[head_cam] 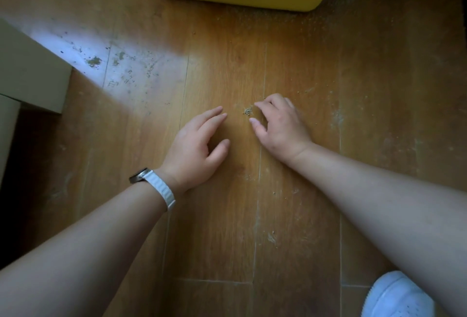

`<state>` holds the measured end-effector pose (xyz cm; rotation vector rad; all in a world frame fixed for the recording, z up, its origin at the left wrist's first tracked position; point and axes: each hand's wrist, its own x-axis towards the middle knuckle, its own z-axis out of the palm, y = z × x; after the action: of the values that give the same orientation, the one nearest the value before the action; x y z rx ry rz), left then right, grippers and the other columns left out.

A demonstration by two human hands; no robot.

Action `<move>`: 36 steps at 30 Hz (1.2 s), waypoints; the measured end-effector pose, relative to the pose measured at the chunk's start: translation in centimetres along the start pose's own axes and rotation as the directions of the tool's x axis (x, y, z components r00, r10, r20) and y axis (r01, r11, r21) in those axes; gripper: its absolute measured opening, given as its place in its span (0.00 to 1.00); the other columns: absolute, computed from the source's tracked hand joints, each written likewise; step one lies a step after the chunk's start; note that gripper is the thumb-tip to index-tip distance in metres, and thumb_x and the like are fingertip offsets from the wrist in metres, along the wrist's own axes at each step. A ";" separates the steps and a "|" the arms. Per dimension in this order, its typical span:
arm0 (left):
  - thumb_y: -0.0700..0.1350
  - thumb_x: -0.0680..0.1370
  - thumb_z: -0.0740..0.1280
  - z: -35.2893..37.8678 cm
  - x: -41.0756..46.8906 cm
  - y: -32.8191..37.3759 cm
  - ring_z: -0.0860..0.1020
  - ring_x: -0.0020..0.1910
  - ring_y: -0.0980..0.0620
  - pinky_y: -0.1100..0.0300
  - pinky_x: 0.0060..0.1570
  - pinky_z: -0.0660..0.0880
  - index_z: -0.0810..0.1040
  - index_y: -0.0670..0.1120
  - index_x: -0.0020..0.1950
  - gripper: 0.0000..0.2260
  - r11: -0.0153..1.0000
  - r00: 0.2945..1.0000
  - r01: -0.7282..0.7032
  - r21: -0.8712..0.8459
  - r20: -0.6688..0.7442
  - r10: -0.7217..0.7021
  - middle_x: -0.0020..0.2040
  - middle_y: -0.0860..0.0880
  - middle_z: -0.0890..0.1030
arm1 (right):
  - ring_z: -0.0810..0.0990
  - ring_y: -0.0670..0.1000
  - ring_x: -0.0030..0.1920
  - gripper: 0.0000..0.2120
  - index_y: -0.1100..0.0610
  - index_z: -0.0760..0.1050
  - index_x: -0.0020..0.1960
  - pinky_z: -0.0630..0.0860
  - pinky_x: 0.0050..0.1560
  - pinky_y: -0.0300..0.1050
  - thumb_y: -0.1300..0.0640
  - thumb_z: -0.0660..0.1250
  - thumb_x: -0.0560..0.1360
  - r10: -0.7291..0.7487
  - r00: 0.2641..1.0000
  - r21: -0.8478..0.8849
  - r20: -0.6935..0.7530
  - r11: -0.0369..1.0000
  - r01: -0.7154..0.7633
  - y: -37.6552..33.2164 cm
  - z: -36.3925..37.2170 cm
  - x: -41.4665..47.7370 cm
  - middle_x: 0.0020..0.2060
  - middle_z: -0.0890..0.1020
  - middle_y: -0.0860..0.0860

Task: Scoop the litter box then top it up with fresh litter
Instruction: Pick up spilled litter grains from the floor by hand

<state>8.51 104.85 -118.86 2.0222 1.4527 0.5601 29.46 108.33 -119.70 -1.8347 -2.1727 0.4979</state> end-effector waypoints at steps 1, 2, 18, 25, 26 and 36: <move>0.50 0.78 0.64 -0.1 0.0 0.5 0.68 0.67 0.62 0.74 0.66 0.58 0.73 0.45 0.70 0.21 0.994 0.996 0.074 -0.076 -0.039 -0.077 0.69 0.51 0.73 | 0.76 0.61 0.51 0.15 0.62 0.79 0.57 0.75 0.53 0.56 0.54 0.69 0.74 0.004 1.000 0.013 0.010 1.000 -0.005 0.0 0.1 0.4 0.49 0.78 0.57; 0.48 0.79 0.65 -0.3 0.2 0.9 0.70 0.63 0.64 0.75 0.64 0.61 0.75 0.46 0.68 0.18 0.965 0.979 0.177 -0.194 -0.062 -0.192 0.65 0.53 0.76 | 0.76 0.61 0.51 0.14 0.61 0.79 0.56 0.75 0.54 0.56 0.54 0.69 0.74 0.012 1.000 0.024 0.027 1.000 -0.013 -0.1 0.1 0.7 0.49 0.78 0.57; 0.53 0.81 0.55 -0.9 5.2 2.1 0.80 0.60 0.43 0.49 0.69 0.69 0.75 0.36 0.65 0.24 -0.392 0.671 0.197 -0.899 0.414 -0.614 0.59 0.38 0.82 | 0.77 0.58 0.46 0.04 0.61 0.83 0.45 0.62 0.50 0.35 0.60 0.72 0.72 -0.038 0.995 0.150 0.088 0.988 0.024 -0.1 0.4 2.6 0.42 0.80 0.55; 0.56 0.79 0.56 0.0 5.3 2.2 0.79 0.61 0.42 0.49 0.69 0.69 0.75 0.36 0.65 0.26 -0.499 0.685 0.133 -0.856 0.443 -0.578 0.60 0.37 0.81 | 0.76 0.57 0.48 0.04 0.61 0.81 0.44 0.67 0.52 0.40 0.61 0.69 0.75 -0.095 0.990 0.105 0.107 0.991 0.083 0.0 0.7 3.1 0.43 0.79 0.55; 0.56 0.79 0.56 0.1 5.3 2.1 0.79 0.61 0.42 0.49 0.69 0.69 0.75 0.36 0.65 0.26 -0.497 0.685 0.134 -0.857 0.443 -0.578 0.60 0.37 0.81 | 0.76 0.58 0.48 0.04 0.62 0.81 0.44 0.70 0.51 0.44 0.61 0.69 0.75 -0.118 0.987 0.081 0.108 0.991 0.109 -0.1 0.8 3.1 0.43 0.79 0.56; 0.56 0.79 0.56 0.3 5.3 2.5 0.80 0.60 0.42 0.49 0.68 0.69 0.75 0.36 0.65 0.27 -0.470 0.674 0.153 -0.869 0.440 -0.594 0.60 0.37 0.81 | 0.72 0.60 0.57 0.10 0.62 0.75 0.54 0.68 0.57 0.52 0.58 0.58 0.80 -0.122 0.964 -0.092 0.237 0.985 0.147 -1.2 0.3 4.1 0.53 0.75 0.59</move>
<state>12.10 109.22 -117.39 -0.1864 0.9594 1.1501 27.51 112.11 -119.56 -1.7413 -2.5052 0.5999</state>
